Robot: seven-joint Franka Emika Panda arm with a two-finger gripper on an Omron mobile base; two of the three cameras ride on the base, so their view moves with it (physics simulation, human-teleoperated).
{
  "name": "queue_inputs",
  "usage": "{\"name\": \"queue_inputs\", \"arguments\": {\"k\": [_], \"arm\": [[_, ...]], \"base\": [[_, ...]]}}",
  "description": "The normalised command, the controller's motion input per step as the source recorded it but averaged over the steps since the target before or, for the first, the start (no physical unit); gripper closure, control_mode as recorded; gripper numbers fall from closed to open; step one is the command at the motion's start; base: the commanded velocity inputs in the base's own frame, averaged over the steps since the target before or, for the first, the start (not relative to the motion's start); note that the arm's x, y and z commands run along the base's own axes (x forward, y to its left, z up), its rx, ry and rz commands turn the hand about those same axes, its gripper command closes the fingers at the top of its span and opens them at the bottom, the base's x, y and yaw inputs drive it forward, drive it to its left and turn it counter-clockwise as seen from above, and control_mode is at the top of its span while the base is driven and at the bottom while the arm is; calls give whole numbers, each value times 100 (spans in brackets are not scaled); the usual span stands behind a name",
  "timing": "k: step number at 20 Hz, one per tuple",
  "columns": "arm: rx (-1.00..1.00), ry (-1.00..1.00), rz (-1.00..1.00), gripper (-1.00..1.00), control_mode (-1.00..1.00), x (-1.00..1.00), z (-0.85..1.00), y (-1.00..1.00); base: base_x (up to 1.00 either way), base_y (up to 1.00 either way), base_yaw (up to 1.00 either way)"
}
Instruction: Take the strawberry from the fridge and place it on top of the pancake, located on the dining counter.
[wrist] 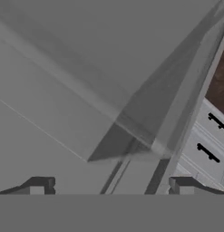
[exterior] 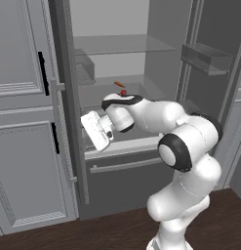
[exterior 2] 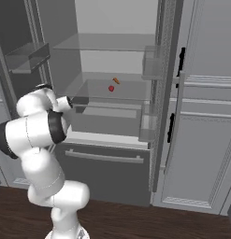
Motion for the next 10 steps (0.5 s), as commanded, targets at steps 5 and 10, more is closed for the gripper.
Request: {"name": "queue_inputs", "arguments": {"k": [5,10], "arm": [[0,0,-2,-100,-100,-14,3,-8],[0,-1,-9,-100,-100,-2,8,-75]], "base": [[0,0,0],[0,0,0]]}}
